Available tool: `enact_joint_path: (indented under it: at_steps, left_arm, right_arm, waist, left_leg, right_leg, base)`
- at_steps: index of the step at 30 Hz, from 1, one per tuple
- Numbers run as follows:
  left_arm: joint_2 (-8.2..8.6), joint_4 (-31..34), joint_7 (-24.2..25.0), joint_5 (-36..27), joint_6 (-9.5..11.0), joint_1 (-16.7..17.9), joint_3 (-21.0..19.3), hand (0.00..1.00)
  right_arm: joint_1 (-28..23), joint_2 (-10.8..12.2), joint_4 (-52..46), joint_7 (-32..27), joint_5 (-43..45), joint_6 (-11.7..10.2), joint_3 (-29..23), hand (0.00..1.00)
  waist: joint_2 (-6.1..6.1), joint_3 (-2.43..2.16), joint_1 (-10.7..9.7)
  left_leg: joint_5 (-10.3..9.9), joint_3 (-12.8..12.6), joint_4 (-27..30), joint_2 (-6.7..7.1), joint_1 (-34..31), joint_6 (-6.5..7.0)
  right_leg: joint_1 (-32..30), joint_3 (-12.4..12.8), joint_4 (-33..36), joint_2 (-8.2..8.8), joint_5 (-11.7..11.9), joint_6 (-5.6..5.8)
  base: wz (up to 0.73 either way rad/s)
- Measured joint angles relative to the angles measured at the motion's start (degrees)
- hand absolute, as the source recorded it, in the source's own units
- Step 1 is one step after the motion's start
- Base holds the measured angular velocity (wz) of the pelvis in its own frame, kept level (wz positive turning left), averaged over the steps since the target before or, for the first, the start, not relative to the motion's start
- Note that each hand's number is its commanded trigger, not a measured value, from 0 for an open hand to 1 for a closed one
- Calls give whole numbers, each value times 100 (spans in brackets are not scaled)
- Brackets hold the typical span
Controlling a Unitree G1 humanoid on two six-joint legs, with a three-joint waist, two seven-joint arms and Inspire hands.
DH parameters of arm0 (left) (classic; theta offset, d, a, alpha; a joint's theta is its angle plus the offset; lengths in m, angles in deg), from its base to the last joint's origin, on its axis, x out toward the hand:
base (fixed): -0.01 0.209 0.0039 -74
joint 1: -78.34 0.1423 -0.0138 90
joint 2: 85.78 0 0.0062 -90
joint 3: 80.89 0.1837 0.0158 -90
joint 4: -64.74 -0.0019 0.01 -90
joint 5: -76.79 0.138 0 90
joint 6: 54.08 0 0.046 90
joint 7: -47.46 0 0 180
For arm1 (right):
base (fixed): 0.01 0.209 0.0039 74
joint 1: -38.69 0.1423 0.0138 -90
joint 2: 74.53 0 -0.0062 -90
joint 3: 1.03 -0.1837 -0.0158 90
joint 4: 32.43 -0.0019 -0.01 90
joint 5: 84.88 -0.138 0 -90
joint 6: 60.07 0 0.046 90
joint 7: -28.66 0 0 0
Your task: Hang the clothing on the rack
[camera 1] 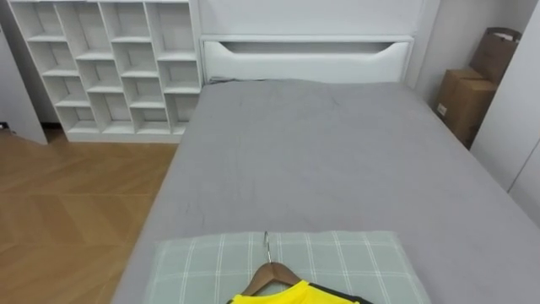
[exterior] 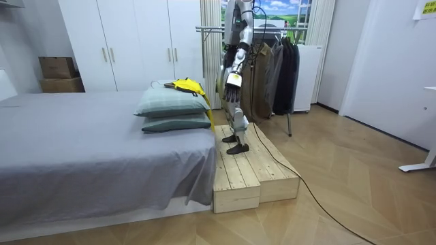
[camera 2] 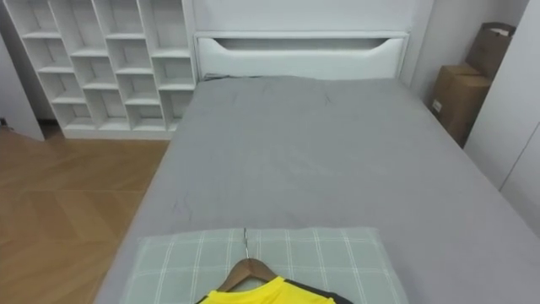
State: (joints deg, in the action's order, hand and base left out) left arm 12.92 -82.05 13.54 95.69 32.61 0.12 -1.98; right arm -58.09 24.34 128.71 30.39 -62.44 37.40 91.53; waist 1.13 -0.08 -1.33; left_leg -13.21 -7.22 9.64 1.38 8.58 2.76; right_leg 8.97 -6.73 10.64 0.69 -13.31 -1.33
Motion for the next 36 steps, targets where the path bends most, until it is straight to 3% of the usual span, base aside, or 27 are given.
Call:
enact_joint_path:
  at_steps: [3, 9, 14, 24, 36]
  left_arm:
    - [-11, 388, -251, 206, 41, -28, 84, 0]
    - [-7, 957, -540, 756, 211, -72, 541, 0]
    - [-14, 1690, -618, 1176, 364, -103, 929, 0]
    - [6, 1899, -616, 2449, 425, -269, 1418, 0]
    - [-58, 1919, -488, 2630, 426, -273, 1712, 0]
  right_arm:
    - [9, -35, -8, -23, -62, -23, 1, 0]
    - [12, -55, -9, -30, -210, -105, 64, 0]
    - [99, -56, -8, -55, -141, -175, 58, 0]
    - [128, -70, -24, -7, -13, -195, 66, 0]
    - [120, -116, -9, 279, 33, -199, 116, 0]
  waist:
    - [7, -7, -53]
    - [-16, -12, -63]
    - [-66, -5, -278]
    - [-41, -2, -313]
    - [50, 14, -328]
  left_leg:
    - [9, 100, -1, 28, -19, 15]
    - [13, 113, -1, 30, -26, 20]
    - [14, 167, -1, 32, -35, 20]
    - [15, 125, -3, 31, -30, 19]
    - [19, 123, 7, 32, -2, 21]
  right_leg:
    - [2, -130, -10, 25, 0, 3]
    - [13, -129, -5, 20, 3, 6]
    - [19, -185, 18, 23, 4, 7]
    - [-11, -115, -1, 17, 4, 7]
    - [13, -80, 2, 23, 6, 5]
  base:
    - [13]
    - [2]
    - [6]
    - [-3]
    - [0]
